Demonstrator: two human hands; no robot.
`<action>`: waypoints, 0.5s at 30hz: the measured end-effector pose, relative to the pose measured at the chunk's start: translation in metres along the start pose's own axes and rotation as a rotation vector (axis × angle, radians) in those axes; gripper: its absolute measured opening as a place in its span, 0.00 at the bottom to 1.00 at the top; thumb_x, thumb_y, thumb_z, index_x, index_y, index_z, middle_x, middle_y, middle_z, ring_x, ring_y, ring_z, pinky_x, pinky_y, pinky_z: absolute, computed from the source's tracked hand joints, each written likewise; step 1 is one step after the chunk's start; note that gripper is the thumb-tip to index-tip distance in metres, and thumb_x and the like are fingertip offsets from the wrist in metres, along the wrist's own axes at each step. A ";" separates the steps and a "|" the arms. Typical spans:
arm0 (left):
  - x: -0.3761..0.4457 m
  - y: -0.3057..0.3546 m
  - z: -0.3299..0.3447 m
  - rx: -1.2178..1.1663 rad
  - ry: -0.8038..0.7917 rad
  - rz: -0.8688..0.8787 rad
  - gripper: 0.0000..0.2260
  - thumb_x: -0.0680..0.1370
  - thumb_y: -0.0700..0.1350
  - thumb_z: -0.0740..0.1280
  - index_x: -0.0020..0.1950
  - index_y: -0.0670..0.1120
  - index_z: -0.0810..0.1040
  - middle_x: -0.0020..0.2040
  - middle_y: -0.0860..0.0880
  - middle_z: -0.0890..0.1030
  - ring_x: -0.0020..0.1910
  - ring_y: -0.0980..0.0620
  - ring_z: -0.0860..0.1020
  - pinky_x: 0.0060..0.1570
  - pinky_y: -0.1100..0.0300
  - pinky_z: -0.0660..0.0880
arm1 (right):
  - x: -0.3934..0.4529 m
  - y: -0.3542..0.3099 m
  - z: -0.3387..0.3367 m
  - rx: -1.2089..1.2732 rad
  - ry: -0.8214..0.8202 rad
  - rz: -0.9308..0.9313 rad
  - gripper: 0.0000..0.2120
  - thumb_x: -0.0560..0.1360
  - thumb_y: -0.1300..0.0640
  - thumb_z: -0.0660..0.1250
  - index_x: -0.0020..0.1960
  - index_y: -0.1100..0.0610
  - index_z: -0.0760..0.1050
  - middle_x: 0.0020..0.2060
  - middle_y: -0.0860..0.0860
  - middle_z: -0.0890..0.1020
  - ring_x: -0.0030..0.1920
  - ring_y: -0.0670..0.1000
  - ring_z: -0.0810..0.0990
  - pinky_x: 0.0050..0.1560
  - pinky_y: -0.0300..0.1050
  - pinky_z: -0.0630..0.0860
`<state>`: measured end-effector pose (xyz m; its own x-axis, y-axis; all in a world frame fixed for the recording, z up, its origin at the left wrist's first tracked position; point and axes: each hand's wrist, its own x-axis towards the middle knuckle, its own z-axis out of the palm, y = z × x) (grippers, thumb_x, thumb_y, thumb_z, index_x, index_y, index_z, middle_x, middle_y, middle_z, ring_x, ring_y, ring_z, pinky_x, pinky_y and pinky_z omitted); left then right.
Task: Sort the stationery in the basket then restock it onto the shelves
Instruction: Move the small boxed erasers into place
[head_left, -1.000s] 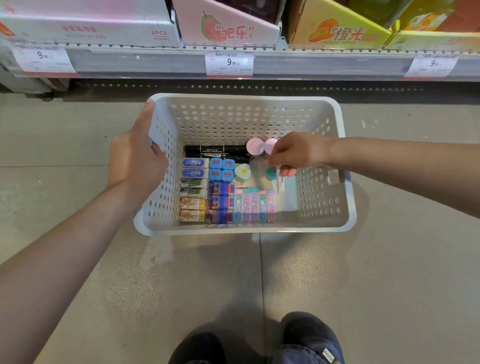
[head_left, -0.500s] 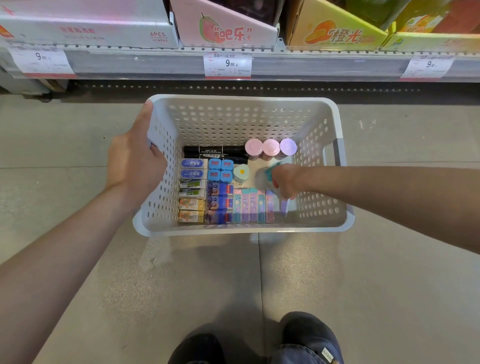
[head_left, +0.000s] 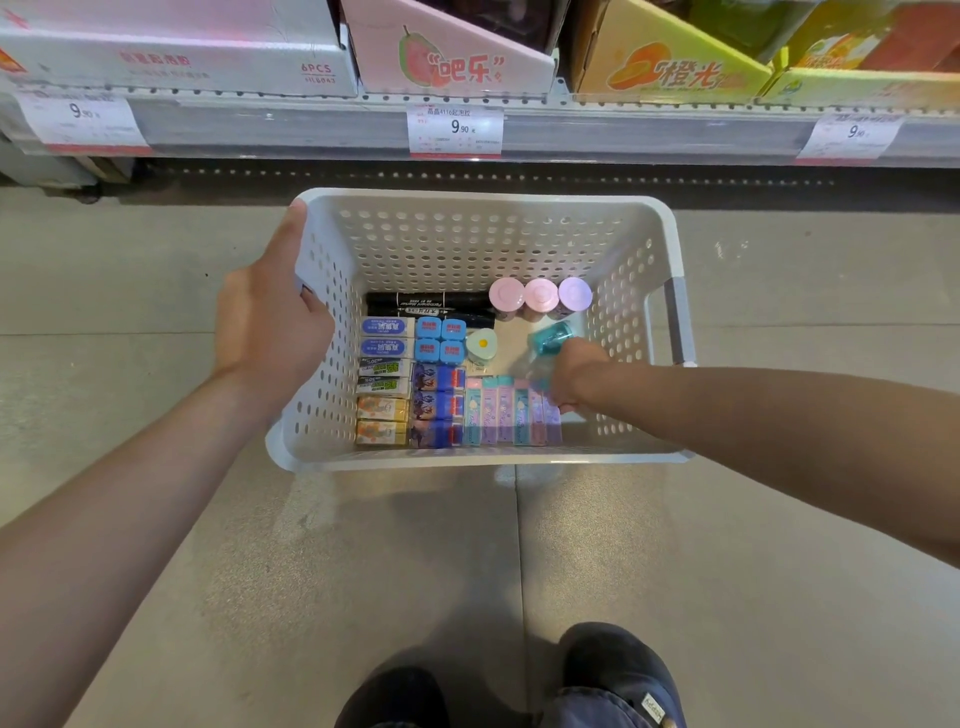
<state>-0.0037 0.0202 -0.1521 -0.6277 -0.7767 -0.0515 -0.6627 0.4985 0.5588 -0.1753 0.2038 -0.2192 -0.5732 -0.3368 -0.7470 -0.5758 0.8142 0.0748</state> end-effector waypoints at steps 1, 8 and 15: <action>0.000 -0.001 0.000 -0.004 -0.001 -0.001 0.31 0.77 0.34 0.57 0.78 0.52 0.56 0.32 0.45 0.69 0.28 0.53 0.66 0.27 0.58 0.64 | 0.001 0.000 0.002 0.006 -0.015 0.009 0.03 0.74 0.63 0.68 0.45 0.60 0.73 0.34 0.51 0.73 0.36 0.48 0.77 0.29 0.36 0.71; 0.001 -0.002 0.001 0.002 -0.004 -0.007 0.31 0.77 0.34 0.57 0.78 0.53 0.56 0.31 0.46 0.68 0.28 0.52 0.66 0.27 0.56 0.63 | -0.012 0.001 -0.006 -0.025 0.038 -0.133 0.10 0.75 0.66 0.64 0.57 0.66 0.74 0.36 0.54 0.77 0.38 0.53 0.79 0.42 0.42 0.75; 0.001 0.000 0.000 0.009 -0.003 -0.018 0.31 0.77 0.34 0.57 0.78 0.53 0.56 0.30 0.47 0.67 0.29 0.53 0.66 0.27 0.59 0.63 | -0.019 -0.004 -0.019 -0.649 0.289 -0.449 0.19 0.77 0.68 0.59 0.67 0.64 0.63 0.57 0.55 0.78 0.54 0.57 0.80 0.34 0.44 0.70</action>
<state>-0.0043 0.0195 -0.1523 -0.6170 -0.7844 -0.0635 -0.6772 0.4880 0.5507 -0.1732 0.1980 -0.1923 -0.2854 -0.7439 -0.6043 -0.9553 0.1700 0.2418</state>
